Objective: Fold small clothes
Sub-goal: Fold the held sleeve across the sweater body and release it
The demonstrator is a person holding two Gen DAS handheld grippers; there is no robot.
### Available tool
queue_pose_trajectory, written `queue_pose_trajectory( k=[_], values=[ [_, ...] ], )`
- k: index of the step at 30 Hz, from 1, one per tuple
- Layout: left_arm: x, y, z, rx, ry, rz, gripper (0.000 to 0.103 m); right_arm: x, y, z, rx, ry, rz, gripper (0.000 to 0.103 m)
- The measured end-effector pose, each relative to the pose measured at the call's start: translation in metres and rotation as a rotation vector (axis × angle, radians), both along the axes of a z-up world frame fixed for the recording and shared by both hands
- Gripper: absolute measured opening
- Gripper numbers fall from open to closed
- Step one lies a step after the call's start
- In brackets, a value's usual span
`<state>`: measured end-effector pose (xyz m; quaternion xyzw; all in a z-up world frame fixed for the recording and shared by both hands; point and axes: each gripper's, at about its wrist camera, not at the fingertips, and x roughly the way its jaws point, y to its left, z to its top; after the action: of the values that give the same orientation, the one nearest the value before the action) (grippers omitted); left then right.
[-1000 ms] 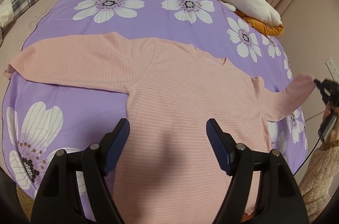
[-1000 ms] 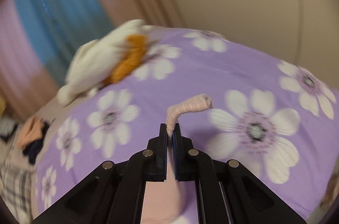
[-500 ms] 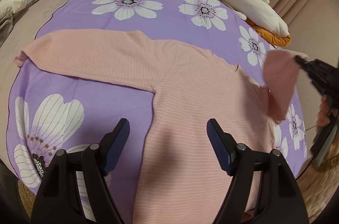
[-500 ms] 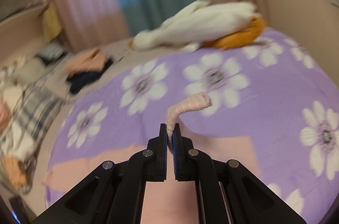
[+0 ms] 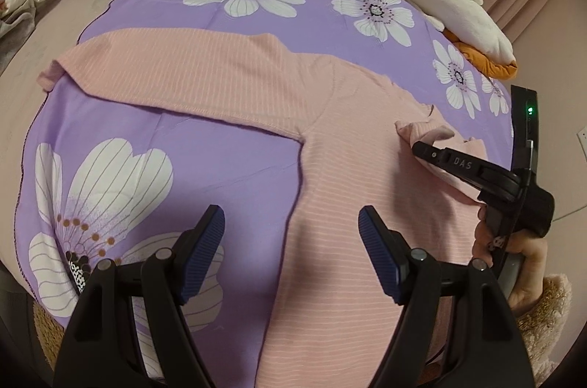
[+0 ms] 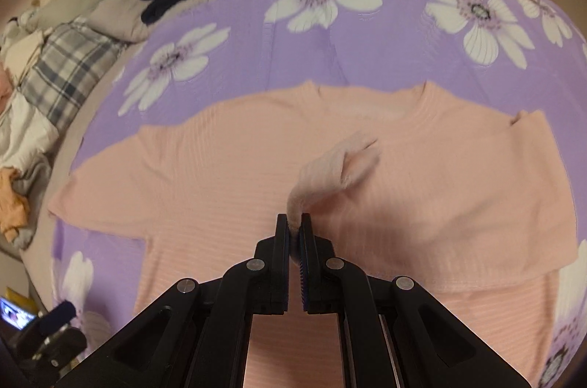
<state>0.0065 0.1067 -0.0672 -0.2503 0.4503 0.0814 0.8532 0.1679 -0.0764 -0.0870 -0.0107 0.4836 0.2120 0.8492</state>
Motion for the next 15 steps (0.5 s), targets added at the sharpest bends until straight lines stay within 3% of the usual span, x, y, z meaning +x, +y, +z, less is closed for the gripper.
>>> queue_pose_trajectory(
  k=[7, 10, 12, 15],
  values=[
    [0.003, -0.003, -0.002, -0.002, 0.003, -0.010, 0.076, 0.002, 0.004, -0.020, -0.016, 0.064, 0.008, 0.006],
    [0.006, -0.005, -0.001, -0.007, 0.003, -0.020, 0.076, 0.002, 0.002, -0.018, 0.007, 0.089, 0.018, 0.011],
    [0.008, -0.006, 0.000, -0.008, 0.001, -0.027, 0.076, 0.000, 0.001, -0.014, 0.019, 0.097, 0.033, 0.035],
    [0.013, -0.009, 0.004, -0.002, -0.008, -0.037, 0.077, -0.007, -0.001, -0.004, 0.002, 0.057, 0.045, 0.050]
  ],
)
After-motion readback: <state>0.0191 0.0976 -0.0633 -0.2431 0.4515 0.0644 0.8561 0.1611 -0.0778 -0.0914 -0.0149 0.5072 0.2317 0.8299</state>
